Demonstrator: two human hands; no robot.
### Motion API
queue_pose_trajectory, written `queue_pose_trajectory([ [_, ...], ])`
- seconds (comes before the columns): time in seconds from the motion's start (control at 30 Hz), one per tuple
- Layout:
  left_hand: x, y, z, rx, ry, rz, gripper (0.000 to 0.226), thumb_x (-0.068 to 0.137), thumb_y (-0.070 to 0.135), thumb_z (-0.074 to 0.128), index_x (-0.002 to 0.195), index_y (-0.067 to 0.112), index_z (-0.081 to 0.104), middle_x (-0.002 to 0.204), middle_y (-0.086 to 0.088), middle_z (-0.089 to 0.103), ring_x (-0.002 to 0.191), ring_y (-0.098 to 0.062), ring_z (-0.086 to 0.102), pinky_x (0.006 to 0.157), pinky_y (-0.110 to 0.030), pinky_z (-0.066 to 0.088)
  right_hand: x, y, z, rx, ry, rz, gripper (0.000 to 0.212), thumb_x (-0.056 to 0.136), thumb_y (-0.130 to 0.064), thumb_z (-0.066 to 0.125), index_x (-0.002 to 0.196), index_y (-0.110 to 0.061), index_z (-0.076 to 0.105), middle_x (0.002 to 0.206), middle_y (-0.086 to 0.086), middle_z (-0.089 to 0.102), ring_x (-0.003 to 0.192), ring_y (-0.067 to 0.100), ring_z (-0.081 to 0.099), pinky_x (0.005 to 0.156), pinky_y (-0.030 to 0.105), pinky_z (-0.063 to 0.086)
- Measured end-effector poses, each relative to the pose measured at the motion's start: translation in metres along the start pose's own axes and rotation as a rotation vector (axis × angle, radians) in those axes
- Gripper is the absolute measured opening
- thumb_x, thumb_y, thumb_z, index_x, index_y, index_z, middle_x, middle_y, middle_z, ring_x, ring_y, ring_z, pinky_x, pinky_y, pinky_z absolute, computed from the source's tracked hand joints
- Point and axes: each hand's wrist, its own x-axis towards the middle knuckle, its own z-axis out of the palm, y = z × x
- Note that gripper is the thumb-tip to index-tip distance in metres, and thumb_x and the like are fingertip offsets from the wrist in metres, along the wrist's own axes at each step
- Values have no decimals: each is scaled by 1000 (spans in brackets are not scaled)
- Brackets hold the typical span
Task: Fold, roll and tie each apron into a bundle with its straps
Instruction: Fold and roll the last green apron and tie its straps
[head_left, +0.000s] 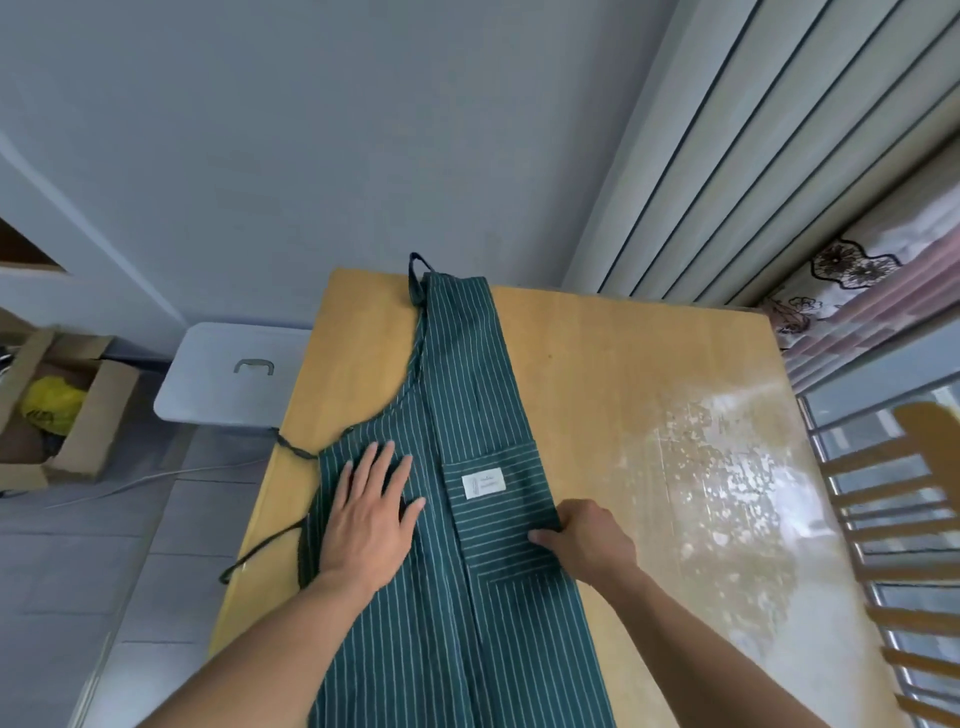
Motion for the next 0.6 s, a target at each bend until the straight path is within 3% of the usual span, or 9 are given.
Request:
queue_pose_trajectory([
  [0.1, -16, 10, 4, -52, -101, 57, 73, 103, 61, 26, 163, 22, 12, 171, -4, -3, 158, -23, -3, 126, -39, -2, -23, 35, -1, 185, 114, 111, 28, 97, -48, 61, 104, -21, 59, 87, -1, 69, 75, 20, 69, 71, 38, 59],
  [0.2, -21, 32, 3, -32, -217, 174, 81, 101, 64, 34, 163, 26, -3, 170, -4, -17, 156, -23, -16, 124, -40, -11, -53, 78, -7, 330, 268, 186, 29, 100, -46, 59, 110, -20, 55, 81, -3, 65, 72, 20, 69, 69, 37, 57],
  [0.3, -18, 59, 3, -61, -291, 147, 96, 94, 70, 46, 162, 28, -8, 168, -5, -22, 156, -26, -19, 127, -47, -7, -89, 122, 8, 319, 161, 212, 35, 93, -51, 69, 107, -20, 60, 86, -4, 68, 69, 16, 65, 61, 30, 52],
  [0.37, -13, 69, 4, -79, -344, 141, 104, 89, 72, 54, 162, 30, -7, 168, -2, -23, 155, -26, -21, 126, -50, -6, -115, 149, 30, 252, 78, 240, 23, 93, -44, 71, 97, -22, 64, 89, -1, 71, 69, 12, 64, 62, 30, 55],
  [0.5, -7, 82, 4, 7, -437, 268, 113, 83, 72, 63, 162, 34, -9, 167, 0, -27, 154, -24, -23, 126, -51, -6, -160, 180, 49, 264, 282, 336, 12, 100, -35, 61, 93, -27, 56, 88, -3, 68, 76, 16, 64, 73, 40, 58],
  [0.6, -13, 103, 4, 3, -368, 386, 109, 88, 54, 67, 160, 35, -12, 167, -2, -26, 153, -25, -26, 125, -53, -10, -181, 188, 50, 354, 346, 276, 4, 103, -29, 57, 106, -27, 59, 89, -4, 70, 76, 17, 68, 71, 42, 60],
])
